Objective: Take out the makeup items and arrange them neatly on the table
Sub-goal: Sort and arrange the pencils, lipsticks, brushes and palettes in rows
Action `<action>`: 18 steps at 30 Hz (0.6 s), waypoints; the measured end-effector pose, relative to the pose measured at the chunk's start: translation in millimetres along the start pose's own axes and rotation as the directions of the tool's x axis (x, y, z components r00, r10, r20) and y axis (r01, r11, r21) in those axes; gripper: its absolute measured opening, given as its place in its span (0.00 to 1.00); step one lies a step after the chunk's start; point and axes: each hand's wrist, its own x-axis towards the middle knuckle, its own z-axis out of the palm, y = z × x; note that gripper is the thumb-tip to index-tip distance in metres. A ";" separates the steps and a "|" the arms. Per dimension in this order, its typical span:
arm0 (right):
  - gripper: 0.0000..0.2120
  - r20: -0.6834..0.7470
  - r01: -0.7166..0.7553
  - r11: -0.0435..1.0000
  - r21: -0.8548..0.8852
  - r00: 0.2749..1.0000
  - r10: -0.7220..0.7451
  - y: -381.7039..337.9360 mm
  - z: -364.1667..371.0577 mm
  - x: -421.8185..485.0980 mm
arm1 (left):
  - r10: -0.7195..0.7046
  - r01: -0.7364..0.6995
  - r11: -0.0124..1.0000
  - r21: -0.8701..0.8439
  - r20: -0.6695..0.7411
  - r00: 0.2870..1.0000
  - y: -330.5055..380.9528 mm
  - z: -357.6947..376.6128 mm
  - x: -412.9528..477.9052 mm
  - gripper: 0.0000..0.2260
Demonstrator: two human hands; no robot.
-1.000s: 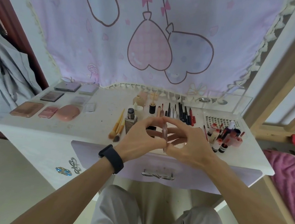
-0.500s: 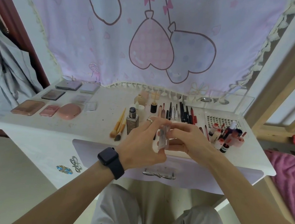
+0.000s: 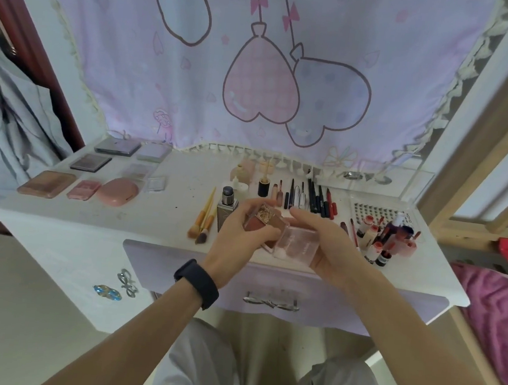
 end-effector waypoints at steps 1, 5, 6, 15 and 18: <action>0.13 -0.018 -0.017 1.000 0.008 1.000 0.017 -2.3 -0.8 0.6 | 0.002 -0.002 1.000 0.003 0.024 1.000 1.1 -2.4 1.2 0.22; 0.16 -0.034 -0.122 0.992 0.016 0.992 0.122 -8.4 -3.7 1.2 | -0.002 -0.021 0.987 0.161 0.146 0.989 3.9 -15.4 1.4 0.35; 0.17 -0.031 -0.140 0.990 0.002 0.990 0.140 -8.1 -5.0 1.1 | 0.000 -0.040 0.974 0.225 0.176 0.984 3.9 -18.7 0.4 0.37; 0.23 0.035 -0.153 0.986 -0.067 0.987 0.155 -2.0 -0.2 3.4 | 0.039 -0.353 0.408 0.842 0.370 0.928 11.5 -37.4 -6.8 0.36; 0.23 0.008 -0.189 0.975 -0.116 0.982 0.191 4.2 12.3 3.9 | 0.061 -0.427 0.309 0.850 0.431 0.900 14.1 -41.9 -17.5 0.34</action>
